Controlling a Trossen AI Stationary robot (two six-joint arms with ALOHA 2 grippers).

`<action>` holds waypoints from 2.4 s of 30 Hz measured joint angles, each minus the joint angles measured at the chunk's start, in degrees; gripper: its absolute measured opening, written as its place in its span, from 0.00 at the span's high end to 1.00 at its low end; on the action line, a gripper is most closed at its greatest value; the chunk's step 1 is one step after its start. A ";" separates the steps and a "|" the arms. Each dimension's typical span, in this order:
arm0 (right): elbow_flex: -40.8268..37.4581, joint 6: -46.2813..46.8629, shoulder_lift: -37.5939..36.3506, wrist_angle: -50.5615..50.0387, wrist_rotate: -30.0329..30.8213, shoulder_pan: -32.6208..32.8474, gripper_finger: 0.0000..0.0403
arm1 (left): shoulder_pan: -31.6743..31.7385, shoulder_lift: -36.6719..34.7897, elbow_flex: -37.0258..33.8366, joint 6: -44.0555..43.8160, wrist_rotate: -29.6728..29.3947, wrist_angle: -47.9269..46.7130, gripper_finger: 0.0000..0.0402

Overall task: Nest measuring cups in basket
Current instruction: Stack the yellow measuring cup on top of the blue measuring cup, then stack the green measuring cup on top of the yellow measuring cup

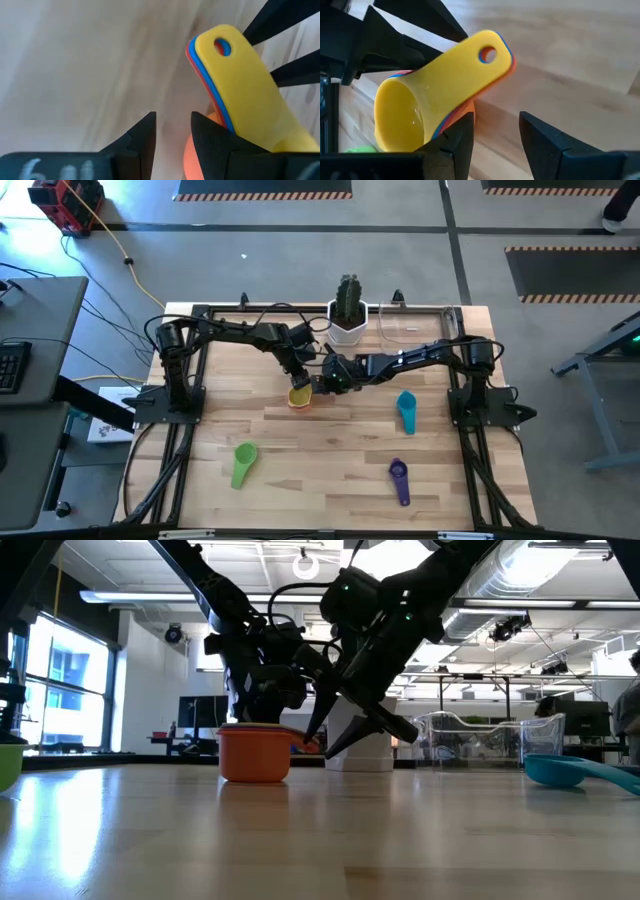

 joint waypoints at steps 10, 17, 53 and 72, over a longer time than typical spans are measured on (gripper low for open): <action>0.00 3.04 -0.02 -0.17 0.74 3.40 0.63 | -2.68 -0.14 0.00 -0.36 -0.50 -3.12 0.72; 0.00 3.23 -2.11 -3.60 1.51 4.87 0.63 | -1.75 -4.06 0.00 0.02 -8.07 -6.82 0.72; 0.00 19.62 -10.12 -11.14 9.72 19.45 0.63 | -15.72 -34.18 0.02 -12.22 -14.25 -34.11 0.72; 0.00 -15.58 -15.35 -8.79 6.02 20.45 0.63 | -30.19 -34.14 -0.55 -40.98 -15.31 -34.06 0.72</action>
